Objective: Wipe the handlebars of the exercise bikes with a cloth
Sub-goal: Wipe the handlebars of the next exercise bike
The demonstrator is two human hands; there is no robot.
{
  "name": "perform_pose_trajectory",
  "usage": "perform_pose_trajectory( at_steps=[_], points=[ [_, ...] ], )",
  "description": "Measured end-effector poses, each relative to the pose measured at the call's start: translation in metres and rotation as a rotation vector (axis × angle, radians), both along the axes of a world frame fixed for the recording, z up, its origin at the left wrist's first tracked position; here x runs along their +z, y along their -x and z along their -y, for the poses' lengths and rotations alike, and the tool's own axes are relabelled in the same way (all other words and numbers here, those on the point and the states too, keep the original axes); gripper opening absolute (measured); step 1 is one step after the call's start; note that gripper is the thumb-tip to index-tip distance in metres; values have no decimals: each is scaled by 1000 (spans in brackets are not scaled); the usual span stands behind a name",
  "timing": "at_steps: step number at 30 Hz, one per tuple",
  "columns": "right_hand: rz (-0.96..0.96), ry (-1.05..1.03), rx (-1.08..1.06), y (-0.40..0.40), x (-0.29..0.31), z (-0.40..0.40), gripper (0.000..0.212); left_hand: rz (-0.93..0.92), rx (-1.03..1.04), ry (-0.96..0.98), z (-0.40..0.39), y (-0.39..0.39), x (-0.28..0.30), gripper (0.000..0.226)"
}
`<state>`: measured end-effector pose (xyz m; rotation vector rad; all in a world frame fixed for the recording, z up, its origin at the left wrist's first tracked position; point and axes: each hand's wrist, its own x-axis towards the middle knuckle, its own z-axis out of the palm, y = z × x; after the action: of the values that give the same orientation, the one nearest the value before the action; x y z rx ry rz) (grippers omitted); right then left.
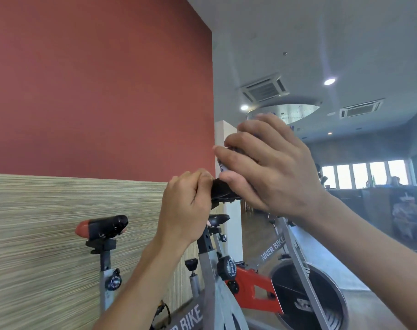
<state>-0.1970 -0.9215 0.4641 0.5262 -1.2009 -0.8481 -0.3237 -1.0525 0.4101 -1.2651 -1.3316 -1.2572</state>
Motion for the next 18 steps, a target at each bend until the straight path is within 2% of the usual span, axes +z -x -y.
perform_pose_trajectory(
  at_steps=[5, 8, 13, 18],
  points=[
    [-31, -74, -26, 16, -11, 1, 35, -25, 1, -38, -1, 1, -2, 46],
    [3, -163, -33, 4, 4, -6, 35, -24, -7, -14, 0, 3, -2, 45],
    [-49, -44, 79, 8, 5, -6, 34, -20, 36, -25, -2, 2, -2, 42],
    [78, -180, -37, 1, 7, -5, 37, -40, 0, -21, 0, 6, -3, 41]
  ],
)
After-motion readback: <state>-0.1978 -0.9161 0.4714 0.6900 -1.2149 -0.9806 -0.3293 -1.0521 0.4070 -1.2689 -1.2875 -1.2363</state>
